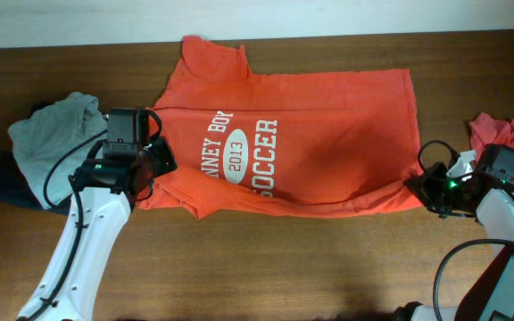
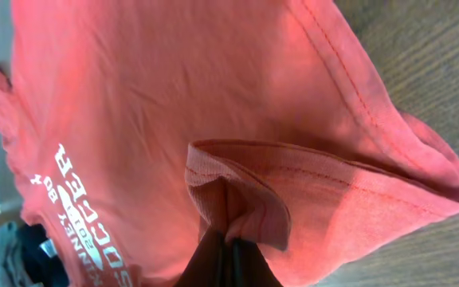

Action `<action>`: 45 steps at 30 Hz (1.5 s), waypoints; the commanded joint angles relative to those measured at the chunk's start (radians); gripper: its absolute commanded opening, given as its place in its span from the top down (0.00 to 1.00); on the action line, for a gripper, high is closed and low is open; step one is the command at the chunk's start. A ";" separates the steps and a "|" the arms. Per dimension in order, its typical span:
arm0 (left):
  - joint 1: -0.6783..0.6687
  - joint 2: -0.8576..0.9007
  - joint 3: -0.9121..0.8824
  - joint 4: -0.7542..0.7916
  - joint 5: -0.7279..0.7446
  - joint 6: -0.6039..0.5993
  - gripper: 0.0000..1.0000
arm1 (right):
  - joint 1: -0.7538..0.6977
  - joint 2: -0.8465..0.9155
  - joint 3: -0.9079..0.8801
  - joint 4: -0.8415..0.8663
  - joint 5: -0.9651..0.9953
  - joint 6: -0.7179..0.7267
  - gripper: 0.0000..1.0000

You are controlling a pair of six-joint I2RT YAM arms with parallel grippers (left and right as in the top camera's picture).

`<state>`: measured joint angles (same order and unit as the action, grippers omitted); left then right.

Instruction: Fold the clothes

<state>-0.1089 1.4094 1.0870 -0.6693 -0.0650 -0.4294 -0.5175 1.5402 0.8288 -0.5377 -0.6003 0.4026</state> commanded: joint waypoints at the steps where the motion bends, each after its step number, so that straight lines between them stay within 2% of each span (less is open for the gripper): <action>1: 0.007 0.004 0.017 0.007 -0.055 0.017 0.99 | 0.000 0.005 0.017 0.031 -0.024 0.052 0.96; 20: 0.007 0.108 0.017 0.013 -0.101 0.035 0.99 | 0.000 0.005 0.017 0.155 -0.017 0.059 0.94; 21: 0.007 0.108 0.017 0.016 -0.101 0.035 1.00 | 0.000 0.005 0.017 0.155 -0.017 0.059 0.90; 23: 0.007 0.108 0.017 0.022 -0.101 0.035 0.99 | 0.000 0.005 0.017 0.153 -0.019 0.059 0.44; 24: 0.007 0.108 0.017 0.022 -0.102 0.035 0.91 | 0.000 0.005 0.017 0.150 -0.024 0.059 0.30; 25: 0.007 0.108 0.018 0.021 -0.106 0.036 0.82 | 0.000 0.005 0.017 0.149 -0.029 0.059 0.26; 26: 0.007 0.108 0.018 0.018 -0.116 0.041 0.70 | 0.000 0.005 0.017 0.149 -0.029 0.059 0.25; 28: 0.007 0.106 0.019 0.007 -0.119 0.066 0.56 | 0.000 0.005 0.017 0.149 -0.034 0.059 0.24; 30: 0.007 0.105 0.027 -0.019 -0.118 0.068 0.50 | 0.000 0.005 0.017 0.145 -0.056 0.058 0.23; 31: 0.007 0.105 0.032 -0.037 -0.113 0.068 0.50 | 0.000 0.005 0.017 0.141 -0.068 0.058 0.23; 33: 0.006 0.105 0.041 -0.099 -0.015 0.089 0.62 | 0.000 0.005 0.017 0.120 -0.100 0.058 0.23; 35: -0.003 0.108 0.040 -0.136 0.097 0.146 0.66 | 0.000 0.005 0.017 0.095 -0.108 0.047 0.23; 39: -0.071 0.127 0.037 -0.226 0.129 0.207 0.66 | 0.000 0.005 0.017 0.029 -0.107 0.011 0.23; 42: -0.140 0.150 0.014 -0.239 0.121 0.235 0.65 | 0.000 0.005 0.017 -0.003 -0.107 -0.023 0.23; 45: -0.202 0.194 -0.012 -0.237 0.061 0.241 0.57 | 0.000 0.005 0.017 -0.016 -0.106 -0.033 0.23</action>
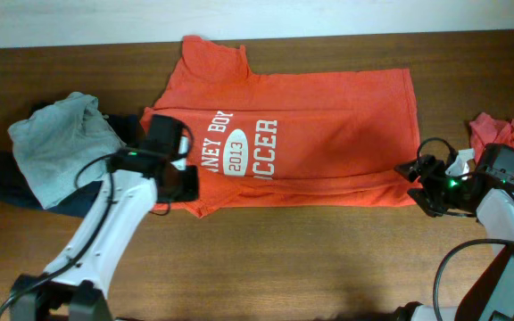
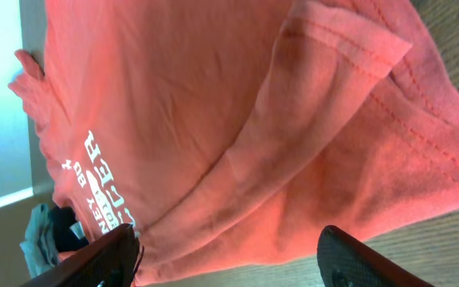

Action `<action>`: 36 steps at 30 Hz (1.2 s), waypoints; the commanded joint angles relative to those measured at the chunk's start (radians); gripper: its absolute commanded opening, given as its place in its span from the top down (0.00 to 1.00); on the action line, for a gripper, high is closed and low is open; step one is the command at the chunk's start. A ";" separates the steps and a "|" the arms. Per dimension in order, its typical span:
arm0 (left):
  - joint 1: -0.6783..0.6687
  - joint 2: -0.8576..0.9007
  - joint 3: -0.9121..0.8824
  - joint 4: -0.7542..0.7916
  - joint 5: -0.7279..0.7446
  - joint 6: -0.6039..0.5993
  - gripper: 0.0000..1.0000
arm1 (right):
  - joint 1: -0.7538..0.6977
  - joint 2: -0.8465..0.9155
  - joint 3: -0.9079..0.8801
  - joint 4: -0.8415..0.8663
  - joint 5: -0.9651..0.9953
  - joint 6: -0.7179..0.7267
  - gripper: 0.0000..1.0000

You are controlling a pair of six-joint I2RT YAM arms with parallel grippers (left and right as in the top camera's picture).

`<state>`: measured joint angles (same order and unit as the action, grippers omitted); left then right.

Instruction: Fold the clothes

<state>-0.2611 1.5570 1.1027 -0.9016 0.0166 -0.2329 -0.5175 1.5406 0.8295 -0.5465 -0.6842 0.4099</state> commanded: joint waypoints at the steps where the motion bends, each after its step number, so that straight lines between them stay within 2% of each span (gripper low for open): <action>1: -0.064 0.066 -0.031 -0.005 -0.035 0.045 0.56 | 0.000 0.005 0.016 -0.008 -0.023 -0.040 0.23; 7: -0.090 0.209 -0.032 0.023 -0.066 0.049 0.50 | 0.000 0.005 0.016 -0.008 -0.022 -0.040 0.24; 14: -0.090 0.280 -0.032 0.049 -0.064 0.049 0.52 | 0.000 0.005 0.016 -0.008 -0.019 -0.040 0.23; 17: -0.090 0.279 -0.031 0.046 -0.058 0.048 0.82 | 0.000 0.005 0.016 -0.008 -0.019 -0.040 0.23; 19: -0.090 0.275 -0.018 0.019 -0.051 0.048 0.98 | 0.000 0.005 0.016 -0.008 -0.019 -0.040 0.23; 28: -0.090 0.193 0.148 -0.084 -0.066 0.052 0.99 | 0.000 0.005 0.016 -0.008 -0.019 -0.040 0.23; 31: -0.090 0.177 0.198 -0.056 -0.066 0.097 1.00 | 0.000 0.005 0.016 -0.007 -0.019 -0.040 0.23; 33: -0.090 0.177 0.211 -0.001 -0.066 0.169 0.99 | 0.000 0.005 0.016 -0.007 -0.018 -0.040 0.23; 36: -0.089 0.182 0.211 0.080 -0.066 0.214 0.99 | 0.000 0.005 0.016 -0.007 -0.011 -0.040 0.23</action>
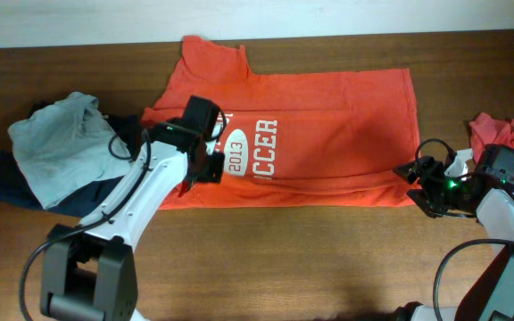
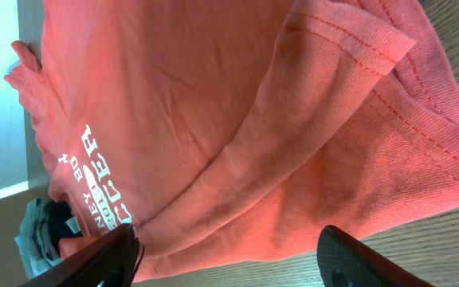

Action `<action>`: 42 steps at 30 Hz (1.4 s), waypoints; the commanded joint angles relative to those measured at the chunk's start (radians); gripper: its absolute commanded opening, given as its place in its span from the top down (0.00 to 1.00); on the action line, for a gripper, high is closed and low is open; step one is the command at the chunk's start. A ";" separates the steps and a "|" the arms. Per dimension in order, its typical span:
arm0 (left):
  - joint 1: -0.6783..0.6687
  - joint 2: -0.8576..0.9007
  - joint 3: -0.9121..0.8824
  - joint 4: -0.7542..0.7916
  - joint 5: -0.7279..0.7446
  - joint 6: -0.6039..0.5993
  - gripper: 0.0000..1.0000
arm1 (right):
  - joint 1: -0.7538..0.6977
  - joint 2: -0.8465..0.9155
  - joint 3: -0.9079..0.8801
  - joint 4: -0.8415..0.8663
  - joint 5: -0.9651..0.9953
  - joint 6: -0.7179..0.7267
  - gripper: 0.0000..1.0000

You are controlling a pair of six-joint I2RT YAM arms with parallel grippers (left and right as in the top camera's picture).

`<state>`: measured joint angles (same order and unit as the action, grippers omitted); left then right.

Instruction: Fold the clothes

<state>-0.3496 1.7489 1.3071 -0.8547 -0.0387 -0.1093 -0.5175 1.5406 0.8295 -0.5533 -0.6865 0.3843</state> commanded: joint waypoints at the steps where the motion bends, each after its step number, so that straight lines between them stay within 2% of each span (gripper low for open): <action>1: -0.001 -0.010 0.006 0.054 -0.011 0.106 0.99 | 0.000 0.005 0.016 0.000 -0.009 -0.014 0.23; 6: -0.001 0.023 0.006 0.162 -0.016 0.188 0.99 | 0.000 0.005 0.016 0.000 -0.009 -0.014 0.23; 13: -0.001 0.088 0.006 0.267 -0.082 0.239 0.99 | 0.000 0.005 0.016 -0.001 -0.009 -0.014 0.23; 14: -0.001 0.095 0.006 0.274 -0.082 0.239 0.95 | 0.000 0.005 0.016 -0.002 -0.010 -0.014 0.23; 15: -0.001 0.103 0.006 0.279 -0.082 0.239 0.86 | 0.000 0.005 0.016 -0.002 -0.010 -0.014 0.23; 16: -0.001 0.107 0.006 0.279 -0.083 0.239 0.70 | 0.000 0.005 0.016 -0.005 -0.010 -0.014 0.23; 18: -0.001 0.110 0.006 0.271 -0.088 0.238 0.23 | 0.000 0.005 0.016 -0.010 -0.009 -0.014 0.23; 19: -0.001 0.109 0.007 0.259 -0.098 0.238 0.07 | 0.000 0.005 0.016 -0.012 -0.009 -0.014 0.23; 22: -0.001 0.107 0.015 0.198 -0.101 0.233 0.07 | 0.000 0.005 0.016 -0.013 -0.009 -0.014 0.23; 24: -0.001 0.107 0.021 0.087 -0.098 0.227 0.08 | 0.000 0.005 0.016 -0.013 -0.009 -0.014 0.23; 25: -0.001 0.107 0.021 0.052 -0.088 0.227 0.11 | 0.000 0.005 0.016 -0.012 -0.009 -0.014 0.23; 27: -0.001 0.108 0.017 -0.003 -0.079 0.227 0.24 | 0.000 0.005 0.016 -0.011 -0.009 -0.014 0.23; 28: -0.001 0.109 0.011 -0.010 -0.081 0.228 0.26 | 0.000 0.005 0.016 -0.008 -0.009 -0.014 0.23; 29: -0.001 0.109 0.006 -0.006 -0.082 0.228 0.27 | 0.000 0.005 0.016 -0.007 -0.009 -0.014 0.23; 33: -0.001 0.135 -0.008 0.040 -0.086 0.232 0.47 | 0.000 0.005 0.016 -0.003 -0.009 -0.014 0.23; 42: 0.001 0.233 -0.010 0.061 -0.153 0.261 0.51 | 0.000 0.005 0.016 -0.005 -0.009 -0.014 0.23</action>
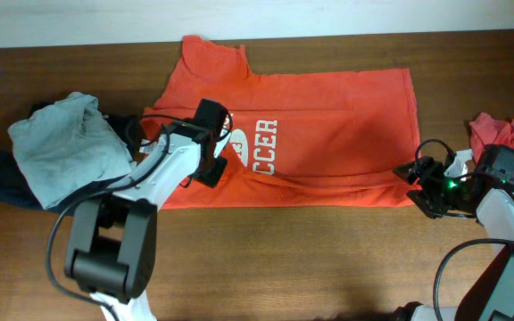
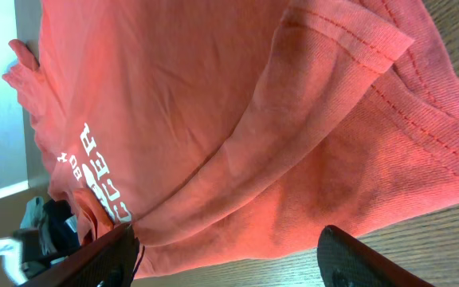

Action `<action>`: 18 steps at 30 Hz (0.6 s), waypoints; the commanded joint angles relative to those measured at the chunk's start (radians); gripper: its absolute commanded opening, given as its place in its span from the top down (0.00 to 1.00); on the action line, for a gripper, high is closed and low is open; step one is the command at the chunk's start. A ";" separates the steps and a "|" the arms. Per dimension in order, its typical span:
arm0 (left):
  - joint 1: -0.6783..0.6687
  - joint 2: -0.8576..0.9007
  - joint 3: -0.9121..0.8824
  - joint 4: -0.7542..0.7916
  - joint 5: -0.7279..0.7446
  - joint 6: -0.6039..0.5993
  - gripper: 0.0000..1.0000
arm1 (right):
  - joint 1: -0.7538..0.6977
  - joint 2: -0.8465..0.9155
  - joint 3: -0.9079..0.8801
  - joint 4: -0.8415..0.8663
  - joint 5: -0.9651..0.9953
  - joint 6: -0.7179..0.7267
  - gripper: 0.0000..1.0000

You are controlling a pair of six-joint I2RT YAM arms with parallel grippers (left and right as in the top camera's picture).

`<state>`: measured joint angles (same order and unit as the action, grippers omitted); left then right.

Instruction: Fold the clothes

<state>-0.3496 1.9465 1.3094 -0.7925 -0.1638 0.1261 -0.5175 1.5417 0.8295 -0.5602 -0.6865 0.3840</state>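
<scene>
An orange T-shirt with white print lies flat on the wooden table, its lower edge folded up along the front. My left gripper sits on the shirt's left part, shut on a fold of orange cloth that covers most of the print. Only the letters "CCER" still show. My right gripper is at the shirt's lower right corner. In the right wrist view this gripper is open, its dark fingers wide apart over the folded hem and holding nothing.
A grey garment lies heaped on a dark one at the left. A red garment lies at the right edge, just behind my right arm. A pale wall runs along the table's far edge.
My left gripper has shifted a little to the right with the cloth, and the fold now hides the "2013" oval. The right gripper stays open in the same place.
At first my right gripper was shut on the lower right hem, and the left stood at the shirt's lower left corner. Then the right had opened, leaving the hem folded up. The left gripper was further right over the print at each moment, covering more lettering.
</scene>
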 commanded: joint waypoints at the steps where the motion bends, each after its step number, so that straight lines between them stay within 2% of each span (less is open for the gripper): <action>1: 0.001 0.037 -0.012 0.001 -0.028 0.026 0.53 | 0.000 0.004 0.016 0.002 -0.009 -0.014 0.23; 3: 0.001 0.034 -0.010 0.012 -0.031 0.026 0.59 | 0.000 0.004 0.016 0.002 -0.009 -0.014 0.23; 5: 0.001 0.034 -0.001 0.015 -0.060 0.025 0.74 | 0.000 0.004 0.016 0.002 -0.009 -0.013 0.23; 7: 0.001 0.034 0.016 0.012 -0.089 0.025 0.82 | 0.000 0.004 0.016 0.002 -0.009 -0.014 0.23; 13: 0.004 0.027 0.113 -0.023 -0.186 0.026 0.90 | 0.000 0.004 0.016 0.003 -0.009 -0.014 0.23; 16: 0.013 0.027 0.132 0.027 -0.242 0.026 0.99 | 0.000 0.004 0.016 0.003 -0.009 -0.014 0.23; 18: 0.019 0.027 0.132 0.072 -0.245 0.030 0.99 | 0.000 0.004 0.016 0.003 -0.009 -0.014 0.23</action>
<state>-0.3447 1.9785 1.4235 -0.7467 -0.3454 0.1459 -0.5175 1.5421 0.8295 -0.5598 -0.6865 0.3840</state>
